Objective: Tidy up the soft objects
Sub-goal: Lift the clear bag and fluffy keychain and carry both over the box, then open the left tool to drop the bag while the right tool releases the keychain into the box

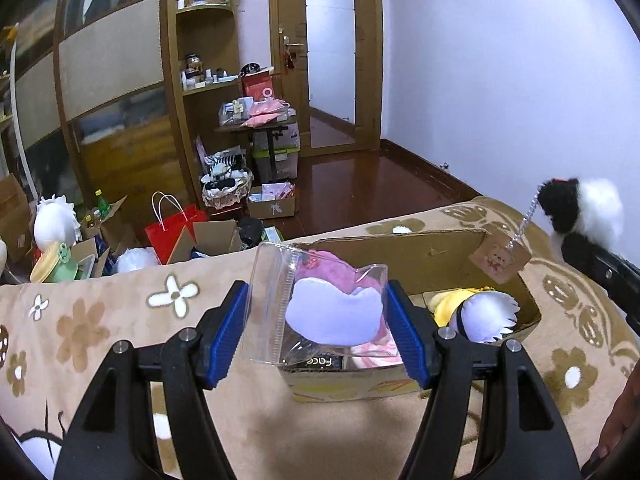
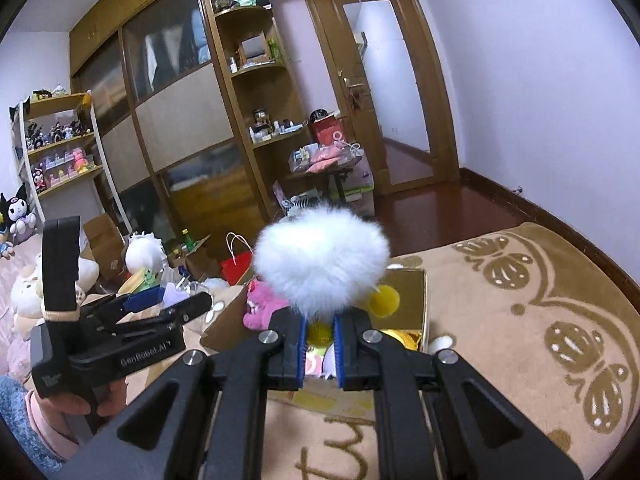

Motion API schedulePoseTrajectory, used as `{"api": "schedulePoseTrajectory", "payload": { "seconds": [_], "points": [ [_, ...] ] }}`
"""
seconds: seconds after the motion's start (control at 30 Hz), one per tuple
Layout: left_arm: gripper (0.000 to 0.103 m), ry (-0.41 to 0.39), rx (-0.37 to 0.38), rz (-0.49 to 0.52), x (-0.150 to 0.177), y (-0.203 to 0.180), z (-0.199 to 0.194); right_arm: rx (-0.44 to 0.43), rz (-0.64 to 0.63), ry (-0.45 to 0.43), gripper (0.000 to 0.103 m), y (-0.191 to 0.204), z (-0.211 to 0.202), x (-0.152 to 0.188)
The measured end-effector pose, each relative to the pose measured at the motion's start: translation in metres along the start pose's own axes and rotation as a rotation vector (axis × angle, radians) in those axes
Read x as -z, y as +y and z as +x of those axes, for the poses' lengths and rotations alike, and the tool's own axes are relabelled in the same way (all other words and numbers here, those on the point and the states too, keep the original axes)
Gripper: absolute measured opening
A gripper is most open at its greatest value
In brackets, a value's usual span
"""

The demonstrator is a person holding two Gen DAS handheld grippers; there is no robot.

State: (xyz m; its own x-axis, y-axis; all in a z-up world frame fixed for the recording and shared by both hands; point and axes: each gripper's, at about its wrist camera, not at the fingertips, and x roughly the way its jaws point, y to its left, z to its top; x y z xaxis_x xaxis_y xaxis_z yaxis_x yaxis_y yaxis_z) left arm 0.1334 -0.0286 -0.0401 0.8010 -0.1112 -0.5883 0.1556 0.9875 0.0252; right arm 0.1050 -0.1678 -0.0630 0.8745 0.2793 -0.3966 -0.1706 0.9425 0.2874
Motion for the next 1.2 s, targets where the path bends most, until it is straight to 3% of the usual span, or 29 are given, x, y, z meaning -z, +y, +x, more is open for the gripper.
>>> {"api": "schedulePoseTrajectory", "payload": {
  "seconds": [0.27,0.67,1.07,1.2],
  "points": [
    [0.067,0.035,0.007,0.008,-0.003,-0.005,0.022,-0.008,0.011,0.014,0.012,-0.003,0.023,0.0],
    [0.068,0.096,-0.006,0.03,0.006,-0.007,0.051,-0.007,0.049,0.101,0.012,-0.014,0.058,0.017],
    [0.075,0.13,-0.022,0.026,0.005,-0.003,0.058,-0.032,0.064,0.164,0.017,-0.016,0.076,0.027],
    [0.083,0.125,-0.027,0.019,0.005,0.0,0.054,-0.029,0.075,0.165,0.017,-0.017,0.075,0.028]
  ]
}}
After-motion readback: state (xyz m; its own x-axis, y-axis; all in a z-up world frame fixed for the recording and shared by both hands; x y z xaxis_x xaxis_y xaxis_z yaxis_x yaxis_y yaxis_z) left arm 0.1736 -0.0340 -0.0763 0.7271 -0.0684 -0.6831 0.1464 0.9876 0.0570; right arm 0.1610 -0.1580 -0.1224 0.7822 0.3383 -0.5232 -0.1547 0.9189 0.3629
